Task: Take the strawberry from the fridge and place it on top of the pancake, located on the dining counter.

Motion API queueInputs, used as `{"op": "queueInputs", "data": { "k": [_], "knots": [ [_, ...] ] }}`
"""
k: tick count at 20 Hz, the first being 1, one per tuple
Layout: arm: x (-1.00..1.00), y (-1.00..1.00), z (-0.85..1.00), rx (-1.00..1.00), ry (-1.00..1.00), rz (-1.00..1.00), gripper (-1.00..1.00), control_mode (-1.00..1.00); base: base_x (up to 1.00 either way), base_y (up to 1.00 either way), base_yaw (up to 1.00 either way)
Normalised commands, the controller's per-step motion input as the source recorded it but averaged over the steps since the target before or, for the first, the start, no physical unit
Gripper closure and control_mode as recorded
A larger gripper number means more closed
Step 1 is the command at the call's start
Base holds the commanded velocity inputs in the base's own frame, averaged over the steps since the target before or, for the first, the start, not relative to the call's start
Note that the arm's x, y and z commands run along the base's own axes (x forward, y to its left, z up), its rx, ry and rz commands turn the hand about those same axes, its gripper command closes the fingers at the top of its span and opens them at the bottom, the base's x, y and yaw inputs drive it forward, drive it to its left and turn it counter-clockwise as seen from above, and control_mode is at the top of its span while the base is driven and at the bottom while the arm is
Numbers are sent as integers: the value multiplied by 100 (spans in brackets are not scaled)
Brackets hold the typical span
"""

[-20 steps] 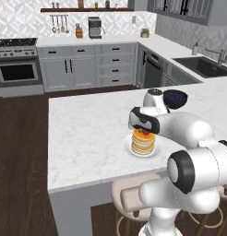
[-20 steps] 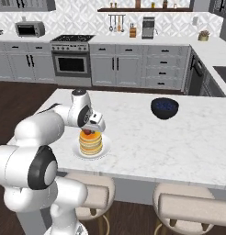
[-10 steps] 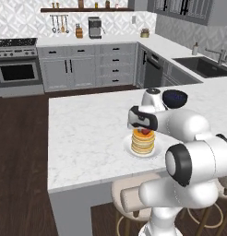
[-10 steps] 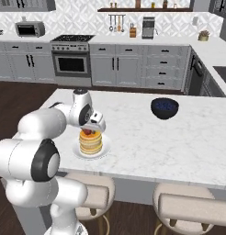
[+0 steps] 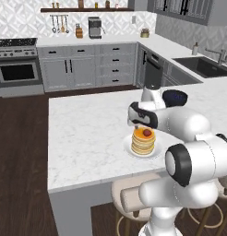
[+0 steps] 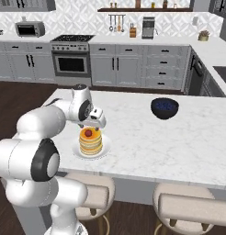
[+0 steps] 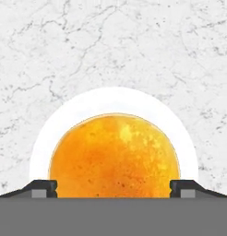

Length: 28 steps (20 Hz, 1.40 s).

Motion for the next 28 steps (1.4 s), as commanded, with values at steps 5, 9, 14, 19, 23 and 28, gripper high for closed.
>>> {"op": "queueInputs", "data": {
  "k": [5,9,14,19,23,28],
  "knots": [
    [-36,15,87,-17,-6,0,-100,-100,0,0,0],
    [-100,52,55,-9,-2,0,-100,-100,0,0,0],
    [-100,45,1,2,0,0,-100,-100,0,0,0],
    [-100,42,-14,1,3,0,-100,-100,0,0,0],
    [-100,51,-46,1,11,0,-100,-100,0,0,0],
    [-38,57,-27,0,12,0,-100,-100,0,0,0]
  ]
}}
